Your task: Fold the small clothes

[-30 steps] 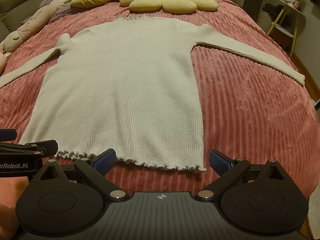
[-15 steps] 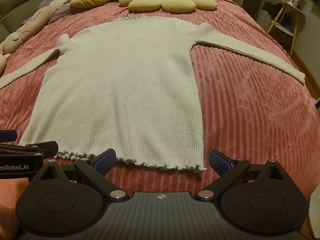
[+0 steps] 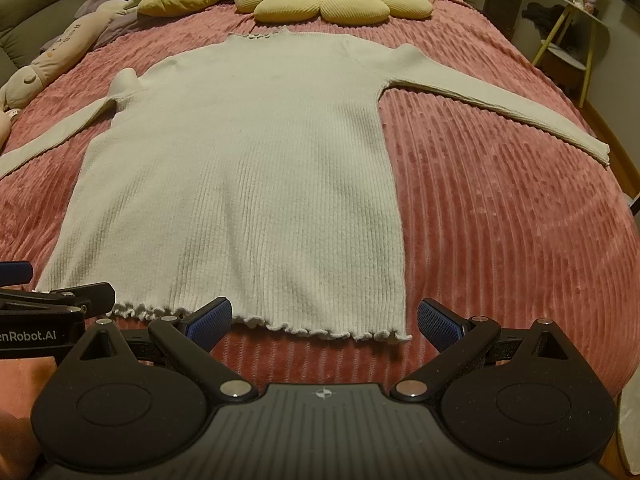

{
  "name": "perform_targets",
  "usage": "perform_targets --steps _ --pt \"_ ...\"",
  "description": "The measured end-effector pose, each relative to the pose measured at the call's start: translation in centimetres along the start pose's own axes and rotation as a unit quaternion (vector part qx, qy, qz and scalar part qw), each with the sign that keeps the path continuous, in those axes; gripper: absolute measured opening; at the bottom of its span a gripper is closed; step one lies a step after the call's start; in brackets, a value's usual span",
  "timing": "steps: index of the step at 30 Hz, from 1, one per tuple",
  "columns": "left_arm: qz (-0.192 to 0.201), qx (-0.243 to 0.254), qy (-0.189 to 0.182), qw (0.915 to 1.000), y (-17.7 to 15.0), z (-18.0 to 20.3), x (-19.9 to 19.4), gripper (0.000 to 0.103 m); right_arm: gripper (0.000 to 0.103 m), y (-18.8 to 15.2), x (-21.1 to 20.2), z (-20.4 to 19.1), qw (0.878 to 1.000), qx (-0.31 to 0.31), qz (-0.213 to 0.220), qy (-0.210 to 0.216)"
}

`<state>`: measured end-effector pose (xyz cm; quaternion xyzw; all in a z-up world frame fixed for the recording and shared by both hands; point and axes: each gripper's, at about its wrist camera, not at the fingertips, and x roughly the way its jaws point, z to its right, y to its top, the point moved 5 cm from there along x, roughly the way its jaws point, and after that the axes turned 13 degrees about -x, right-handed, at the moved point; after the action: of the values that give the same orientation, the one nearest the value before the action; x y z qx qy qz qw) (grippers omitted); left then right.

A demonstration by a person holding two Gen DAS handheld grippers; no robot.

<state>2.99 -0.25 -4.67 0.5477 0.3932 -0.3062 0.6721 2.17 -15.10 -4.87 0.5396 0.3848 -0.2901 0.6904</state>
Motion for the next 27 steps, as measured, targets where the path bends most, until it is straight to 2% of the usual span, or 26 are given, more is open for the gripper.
perform_targets --steps 27 --pt "-0.006 -0.005 -0.002 1.0 -0.09 -0.02 0.46 0.103 0.099 -0.46 0.44 -0.1 1.0 0.006 0.001 0.009"
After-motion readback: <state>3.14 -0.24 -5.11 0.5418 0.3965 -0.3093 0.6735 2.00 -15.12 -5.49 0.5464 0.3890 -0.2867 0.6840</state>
